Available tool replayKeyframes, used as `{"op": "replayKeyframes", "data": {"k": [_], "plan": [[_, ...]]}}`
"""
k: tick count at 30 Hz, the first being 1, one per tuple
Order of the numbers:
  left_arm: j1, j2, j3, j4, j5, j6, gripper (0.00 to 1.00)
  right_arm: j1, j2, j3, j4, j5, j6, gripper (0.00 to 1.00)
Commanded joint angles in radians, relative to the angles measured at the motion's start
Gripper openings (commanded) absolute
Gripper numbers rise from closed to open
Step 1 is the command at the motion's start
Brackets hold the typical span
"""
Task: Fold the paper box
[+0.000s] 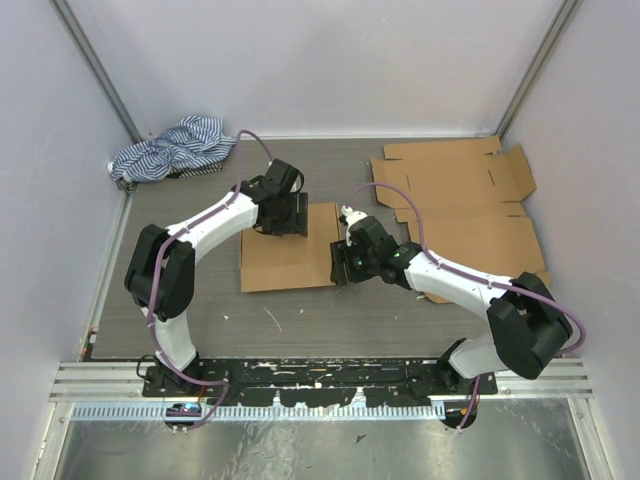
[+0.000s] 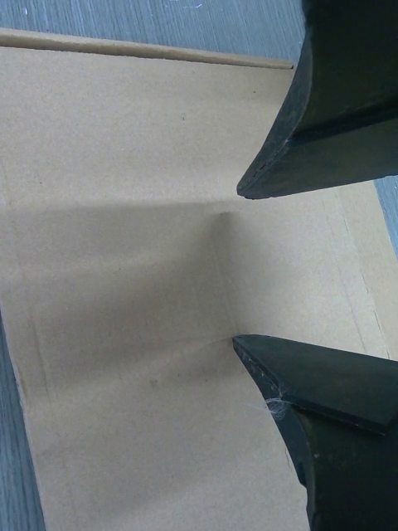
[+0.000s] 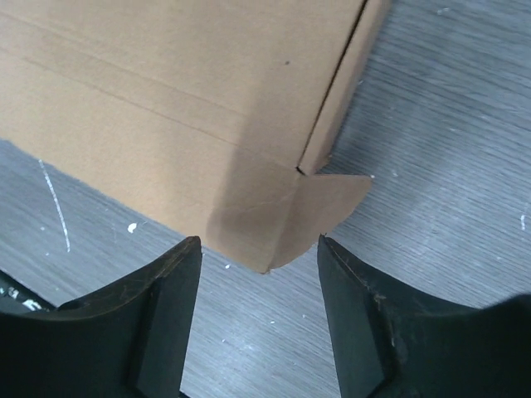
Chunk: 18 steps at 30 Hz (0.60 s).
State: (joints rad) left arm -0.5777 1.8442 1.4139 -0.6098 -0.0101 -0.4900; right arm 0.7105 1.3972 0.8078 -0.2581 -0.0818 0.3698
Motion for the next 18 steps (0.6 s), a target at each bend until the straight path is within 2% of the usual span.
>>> {"op": "replayKeyframes", "data": {"k": [1,9,18], "plan": [[-0.002,0.025,0.037,-0.024,0.004,0.013,0.73,0.003,0.008,0.023,0.023,0.079,0.009,0.64],[-0.001,0.055,0.062,-0.04,0.01,0.018,0.73,0.003,0.046,0.017,0.094,-0.062,0.006,0.6],[-0.002,0.054,0.053,-0.047,0.013,0.025,0.73,0.005,0.022,0.022,0.107,-0.138,0.018,0.56]]}}
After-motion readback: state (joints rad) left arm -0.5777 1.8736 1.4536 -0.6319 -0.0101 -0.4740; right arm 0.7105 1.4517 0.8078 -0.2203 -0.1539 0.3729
